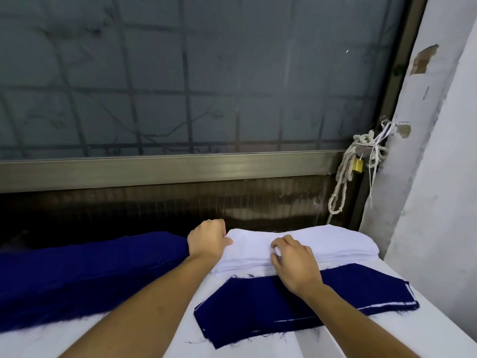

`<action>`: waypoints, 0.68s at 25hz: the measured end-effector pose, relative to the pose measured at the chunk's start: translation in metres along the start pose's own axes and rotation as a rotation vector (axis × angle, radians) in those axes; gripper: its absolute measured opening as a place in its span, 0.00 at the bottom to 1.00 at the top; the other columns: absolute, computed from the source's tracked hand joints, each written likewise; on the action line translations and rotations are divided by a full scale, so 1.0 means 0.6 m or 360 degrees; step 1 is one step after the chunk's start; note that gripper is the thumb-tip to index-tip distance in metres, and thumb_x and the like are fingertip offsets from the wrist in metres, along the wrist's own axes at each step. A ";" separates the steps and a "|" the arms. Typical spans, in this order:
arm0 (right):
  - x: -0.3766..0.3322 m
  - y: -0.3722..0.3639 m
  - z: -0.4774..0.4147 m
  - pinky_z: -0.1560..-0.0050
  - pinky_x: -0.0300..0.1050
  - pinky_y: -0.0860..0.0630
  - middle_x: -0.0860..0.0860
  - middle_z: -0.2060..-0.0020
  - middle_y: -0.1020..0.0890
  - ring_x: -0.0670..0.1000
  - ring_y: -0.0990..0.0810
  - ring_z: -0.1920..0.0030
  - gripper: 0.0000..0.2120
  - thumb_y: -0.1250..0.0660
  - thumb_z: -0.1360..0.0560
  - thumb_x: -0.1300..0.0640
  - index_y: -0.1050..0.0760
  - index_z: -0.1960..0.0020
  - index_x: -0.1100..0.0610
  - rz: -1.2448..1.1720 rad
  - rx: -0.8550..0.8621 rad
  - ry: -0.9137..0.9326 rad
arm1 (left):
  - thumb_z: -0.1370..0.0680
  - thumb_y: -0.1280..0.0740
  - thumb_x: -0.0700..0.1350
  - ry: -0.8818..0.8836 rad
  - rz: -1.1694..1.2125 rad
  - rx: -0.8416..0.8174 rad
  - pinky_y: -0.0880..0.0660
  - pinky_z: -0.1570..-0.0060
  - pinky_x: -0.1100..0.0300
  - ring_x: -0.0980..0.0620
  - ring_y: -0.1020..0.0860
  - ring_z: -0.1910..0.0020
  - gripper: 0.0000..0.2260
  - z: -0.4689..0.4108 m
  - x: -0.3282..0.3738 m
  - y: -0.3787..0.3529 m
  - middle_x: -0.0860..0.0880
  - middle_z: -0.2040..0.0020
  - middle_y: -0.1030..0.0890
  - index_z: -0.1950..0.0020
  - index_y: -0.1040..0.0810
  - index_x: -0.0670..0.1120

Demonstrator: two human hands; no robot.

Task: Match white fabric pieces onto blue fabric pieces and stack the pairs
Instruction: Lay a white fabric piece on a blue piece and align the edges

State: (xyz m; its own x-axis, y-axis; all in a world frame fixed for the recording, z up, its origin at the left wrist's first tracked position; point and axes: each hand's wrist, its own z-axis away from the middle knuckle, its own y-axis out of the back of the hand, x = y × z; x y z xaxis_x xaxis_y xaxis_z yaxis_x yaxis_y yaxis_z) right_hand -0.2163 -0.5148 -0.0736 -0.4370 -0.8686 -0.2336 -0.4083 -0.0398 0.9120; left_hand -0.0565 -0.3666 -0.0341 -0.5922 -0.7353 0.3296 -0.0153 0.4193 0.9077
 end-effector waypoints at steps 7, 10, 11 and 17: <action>0.002 0.001 -0.003 0.33 0.44 0.31 0.45 0.36 0.24 0.46 0.25 0.38 0.15 0.43 0.16 0.47 0.28 0.33 0.48 0.0073 -0.0039 -0.0007 | 0.16 0.40 0.53 -0.0280 -0.0456 0.0155 0.26 0.47 0.51 0.50 0.22 0.48 0.14 0.004 -0.004 -0.002 0.52 0.51 0.17 0.51 0.18 0.51; -0.002 0.003 -0.002 0.32 0.45 0.31 0.46 0.35 0.24 0.46 0.25 0.38 0.15 0.44 0.17 0.47 0.29 0.33 0.49 0.0077 -0.0070 -0.0008 | 0.17 0.36 0.51 -0.0306 -0.0282 0.0245 0.25 0.48 0.52 0.52 0.22 0.47 0.08 0.007 -0.001 0.005 0.54 0.50 0.17 0.47 0.17 0.52; -0.003 0.004 -0.002 0.32 0.45 0.31 0.46 0.35 0.24 0.47 0.25 0.37 0.15 0.43 0.17 0.47 0.29 0.32 0.49 0.0075 -0.0085 -0.0003 | 0.17 0.35 0.52 -0.0318 -0.0255 0.0245 0.25 0.48 0.52 0.52 0.22 0.47 0.07 0.008 0.000 0.009 0.54 0.50 0.17 0.47 0.18 0.52; -0.012 0.012 0.008 0.28 0.45 0.34 0.48 0.30 0.29 0.48 0.30 0.31 0.21 0.41 0.17 0.45 0.35 0.27 0.50 0.0012 -0.0129 -0.0026 | 0.15 0.38 0.48 -0.0461 -0.0559 0.0105 0.31 0.47 0.52 0.49 0.22 0.46 0.08 0.018 0.018 0.027 0.50 0.49 0.17 0.42 0.20 0.50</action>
State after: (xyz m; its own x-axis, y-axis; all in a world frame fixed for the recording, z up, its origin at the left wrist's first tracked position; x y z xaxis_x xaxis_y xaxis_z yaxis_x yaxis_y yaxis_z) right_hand -0.2200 -0.5068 -0.0669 -0.4530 -0.8610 -0.2312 -0.3388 -0.0736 0.9380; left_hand -0.0720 -0.3618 -0.0185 -0.7426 -0.6636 -0.0900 -0.3014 0.2112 0.9298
